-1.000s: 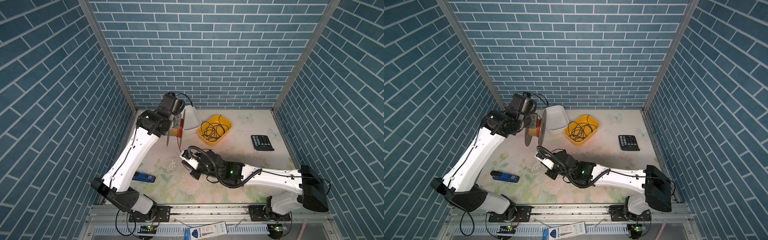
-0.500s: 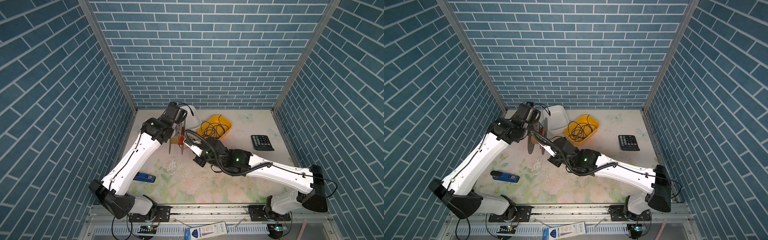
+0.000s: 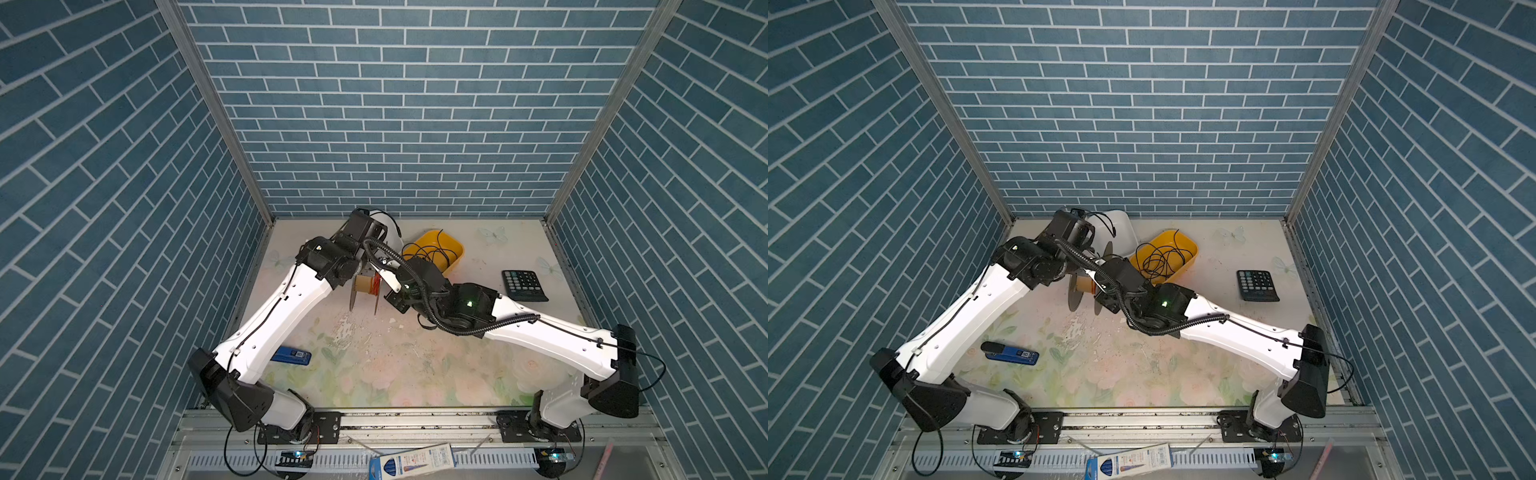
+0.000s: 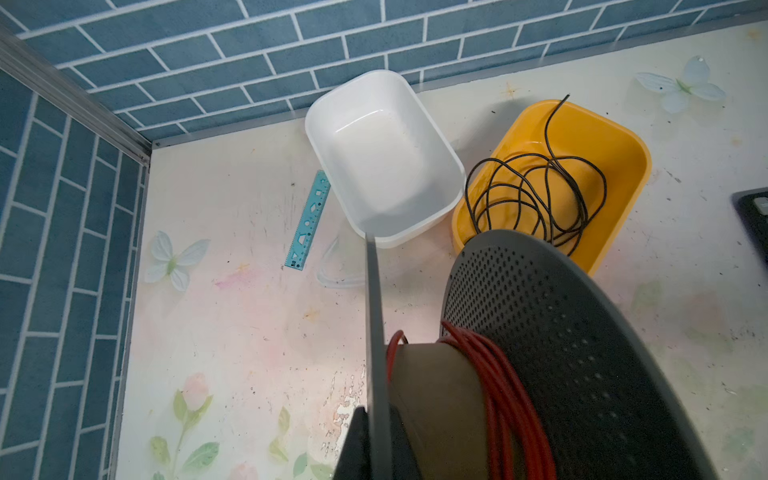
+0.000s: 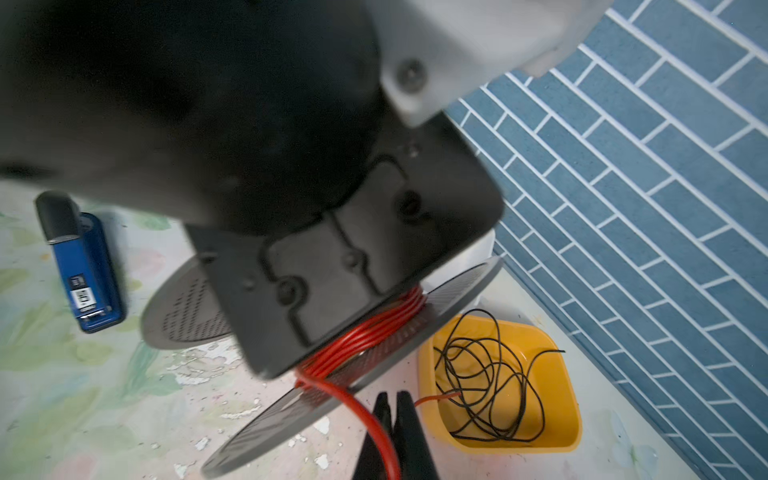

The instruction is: Wrap the cables

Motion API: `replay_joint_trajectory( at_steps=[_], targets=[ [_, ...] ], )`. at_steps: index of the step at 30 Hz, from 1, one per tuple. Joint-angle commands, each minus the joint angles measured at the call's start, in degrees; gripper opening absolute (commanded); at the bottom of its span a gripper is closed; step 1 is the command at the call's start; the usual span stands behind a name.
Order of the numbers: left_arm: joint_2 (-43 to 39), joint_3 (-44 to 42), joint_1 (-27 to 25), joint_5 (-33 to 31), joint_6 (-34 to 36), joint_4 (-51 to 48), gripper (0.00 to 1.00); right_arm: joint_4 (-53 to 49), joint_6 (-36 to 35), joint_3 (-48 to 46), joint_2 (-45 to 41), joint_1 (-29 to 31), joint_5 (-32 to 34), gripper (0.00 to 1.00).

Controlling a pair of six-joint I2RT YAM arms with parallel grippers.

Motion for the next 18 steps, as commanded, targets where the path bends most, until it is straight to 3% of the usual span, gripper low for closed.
replay_joint_trajectory(
  at_steps=[1,11,18],
  targets=[
    [0.1,0.7,-0.5,-0.8,2.6,-2.2,0.00,1.1,0.5,4.1,-1.6,-2.2,5.3,0.09],
    [0.6,0.9,-2.1,3.2,4.2,-2.7,0.00,-0.5,0.6,3.0,-1.9,-7.5,-2.2,0.04],
    [-0.6,1.6,-2.2,7.4,8.7,-2.8,0.00,-2.4,0.9,1.3,-2.3,-12.3,-14.6,0.09]
  ],
)
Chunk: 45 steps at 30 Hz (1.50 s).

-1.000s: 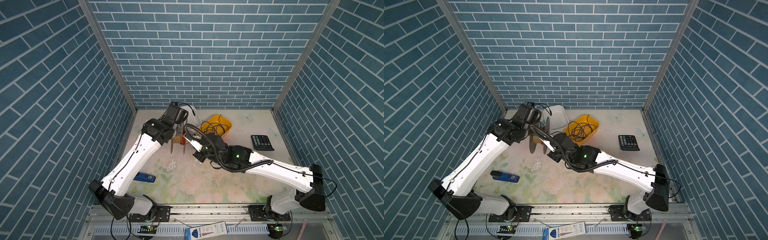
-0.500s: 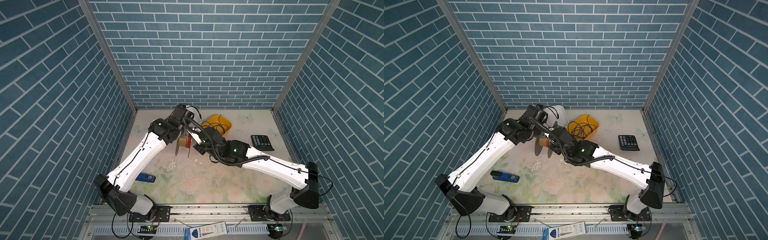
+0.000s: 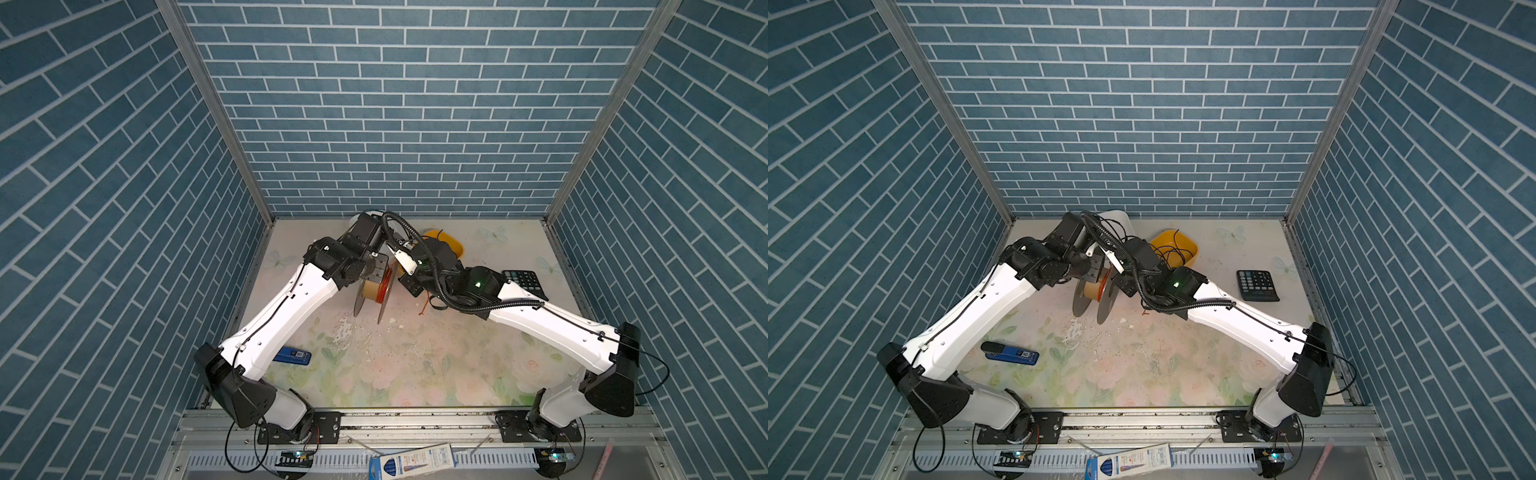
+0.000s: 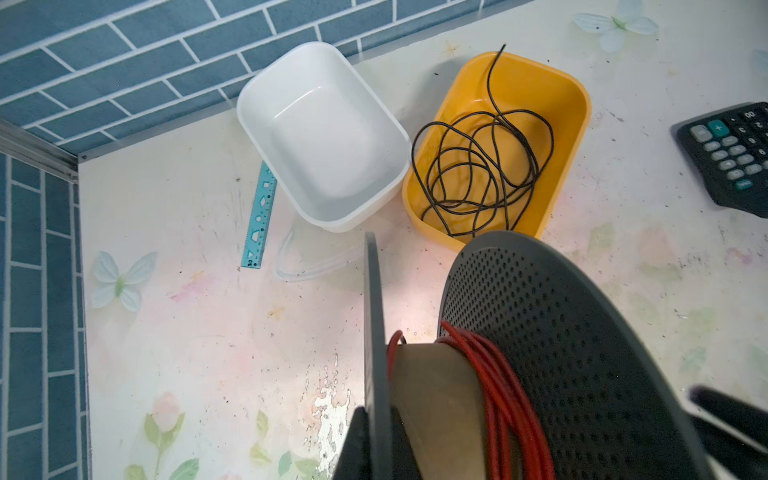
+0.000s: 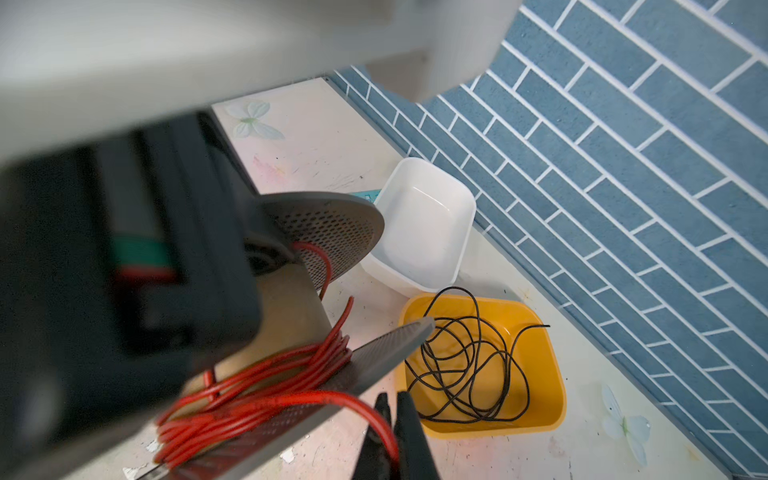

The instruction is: Wrap the cables

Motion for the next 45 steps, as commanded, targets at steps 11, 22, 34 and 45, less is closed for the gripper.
replay_joint_trajectory(
  at_steps=[11,22,34,45],
  targets=[
    [-3.6,1.9,-0.3,3.3,9.1,-3.4,0.00,-3.4,3.8,1.8,-0.6,-10.4,-12.6,0.06],
    [-3.1,7.4,3.4,17.1,11.4,-8.1,0.00,-1.3,6.5,-6.1,-1.9,-23.6,-39.9,0.11],
    [-4.1,6.4,7.5,31.8,8.9,-3.0,0.00,8.8,10.5,-20.2,-8.8,-27.2,-52.5,0.21],
    [-2.9,8.3,9.7,37.7,8.4,-2.5,0.00,10.2,13.4,-27.3,-15.9,-27.8,-51.5,0.33]
  ],
)
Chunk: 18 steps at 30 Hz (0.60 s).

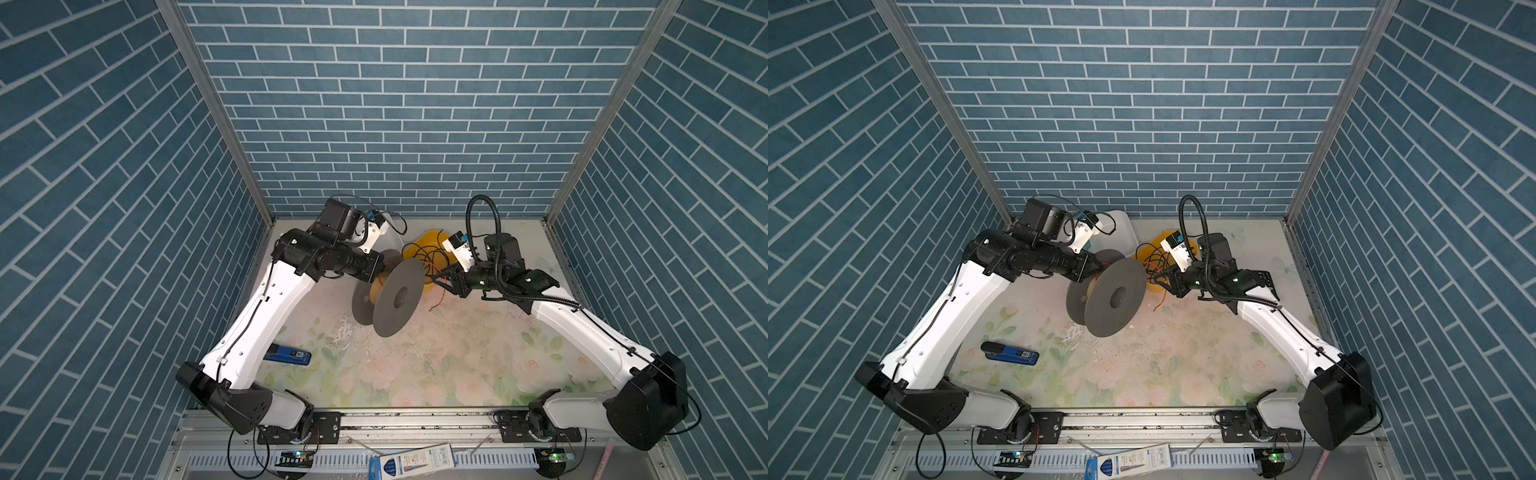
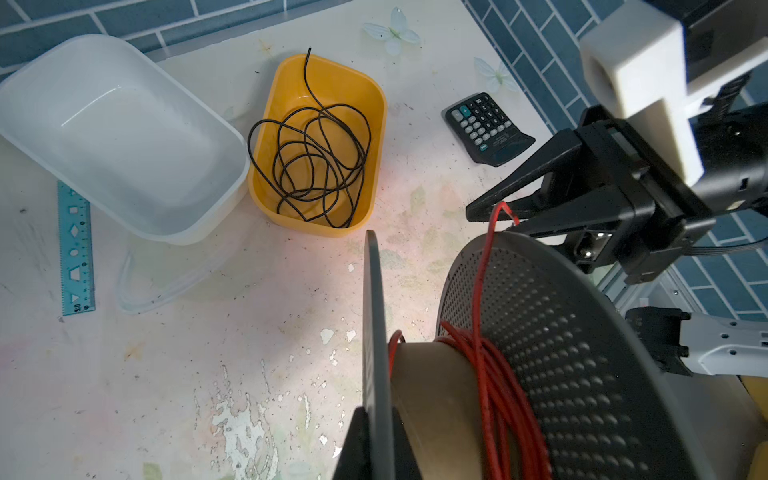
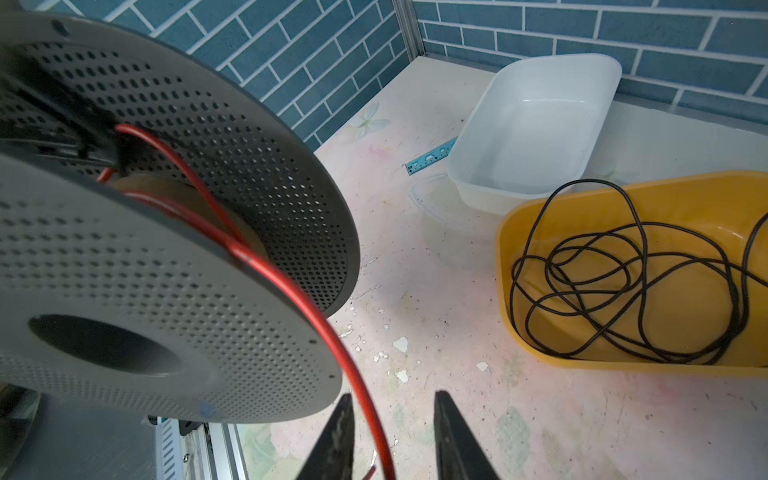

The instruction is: Wrap the cables

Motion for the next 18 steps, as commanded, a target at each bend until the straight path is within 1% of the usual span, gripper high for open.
replay_joint_trajectory(
  at_steps=[1,2,5,6,9,11,13,14,15,18],
  targets=[
    [-0.4,2.4,1.0,4.3,-0.8,2.7,0.00,1.4,1.8,-3.2,-2.5,-0.5,-0.8,0.33],
    [-0.3,2.4,1.1,4.5,-0.8,2.7,0.00,1.4,2.1,-3.6,-3.0,-0.5,-0.8,0.33],
    [-0.4,2.1,1.7,5.5,-0.9,3.1,0.00,1.9,2.9,-5.5,-4.7,-0.9,-1.1,0.41],
    [-0.4,2.0,1.8,6.2,-1.0,3.4,0.00,2.3,3.3,-6.2,-5.2,-0.9,-1.2,0.42],
    [-0.4,1.7,2.2,7.1,-1.2,4.0,0.00,3.0,4.0,-7.3,-5.8,-1.2,-1.9,0.41],
    [-0.5,1.2,2.5,7.9,-1.5,4.6,0.00,3.9,4.4,-8.0,-5.9,-1.2,-2.4,0.38],
    [-0.7,0.7,2.8,8.7,-1.9,5.3,0.00,5.2,5.1,-8.9,-5.6,-1.3,-3.0,0.32],
    [-0.8,0.6,2.9,9.1,-2.1,5.7,0.00,5.9,5.4,-9.1,-5.5,-1.3,-3.5,0.25],
    [-0.9,0.3,3.2,9.8,-2.4,6.2,0.00,6.6,5.7,-9.6,-5.4,-1.3,-4.1,0.16],
    [-1.5,-1.6,4.8,13.3,-4.4,9.3,0.00,9.5,7.4,-11.1,-5.2,-1.5,-6.0,0.02]
  ],
)
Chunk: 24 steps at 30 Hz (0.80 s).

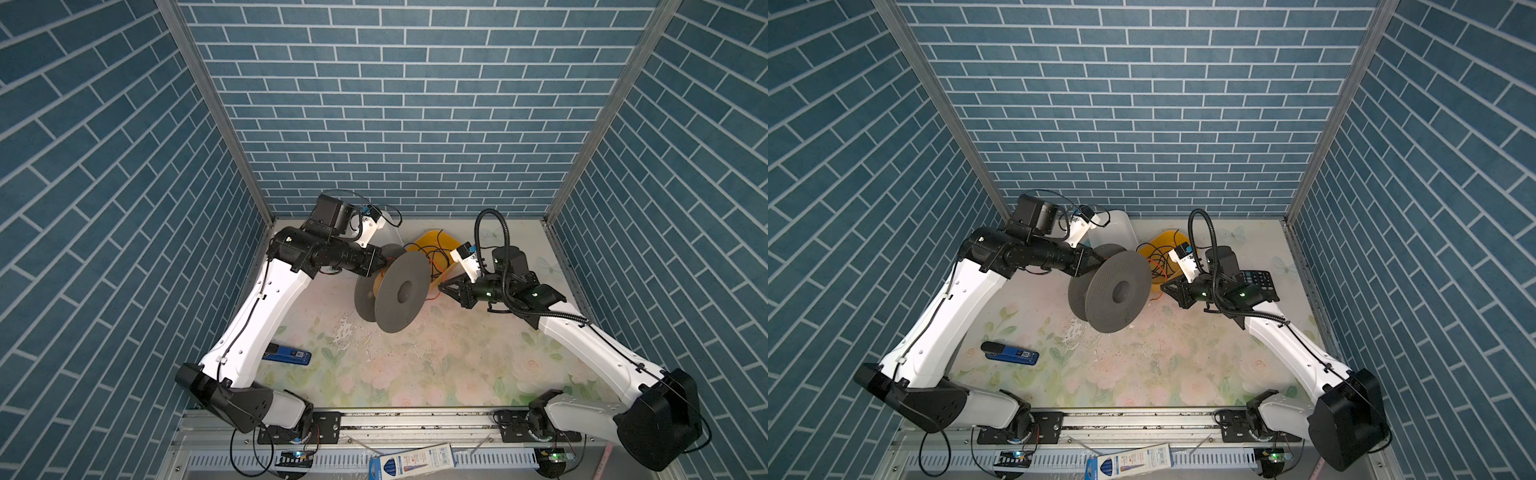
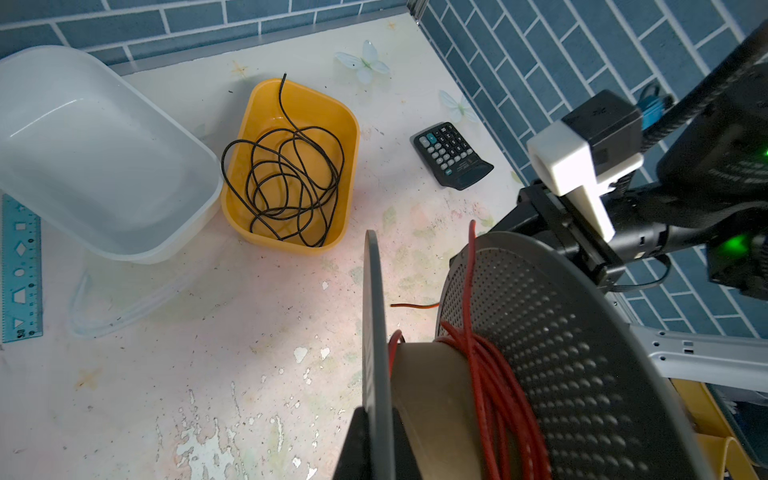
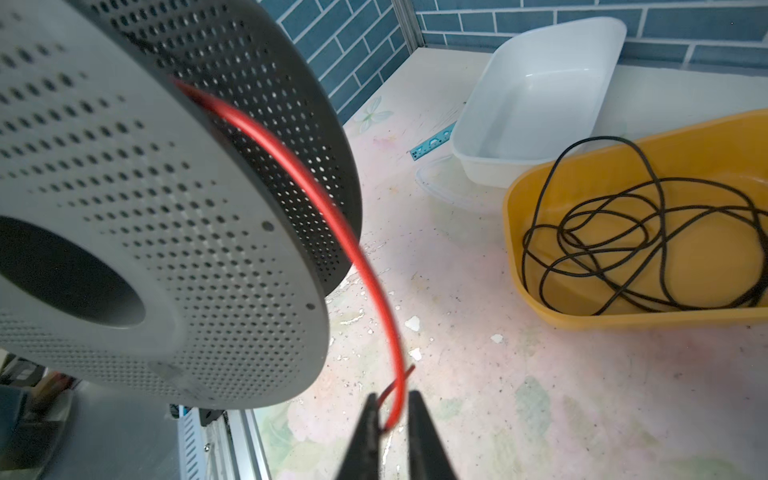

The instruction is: Wrap the cables

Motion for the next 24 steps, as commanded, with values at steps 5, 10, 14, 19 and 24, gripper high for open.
replay_joint_trajectory(
  at_steps=[5,10,14,19,24],
  targets=[
    [-4.2,-9.6,4.7,13.1,-10.2,18.8,0.00,14.6,9.6,-6.2,0.0,-0.9,-9.9,0.00],
    [-7.4,-20.6,7.3,21.3,-20.6,37.5,0.00,30.9,20.9,-11.1,1.8,-2.0,-16.8,0.00],
    [-9.1,-27.7,9.5,25.3,-30.8,54.0,0.00,41.1,28.3,-14.0,3.2,-2.8,-19.0,0.00],
    [-8.8,-30.8,9.6,28.5,-35.6,63.1,0.00,48.7,33.7,-15.2,5.1,-3.4,-19.6,0.00],
    [-8.9,-32.9,10.2,29.9,-40.2,69.6,0.00,45.9,33.2,-14.4,5.3,-5.1,-18.5,0.00]
  ],
)
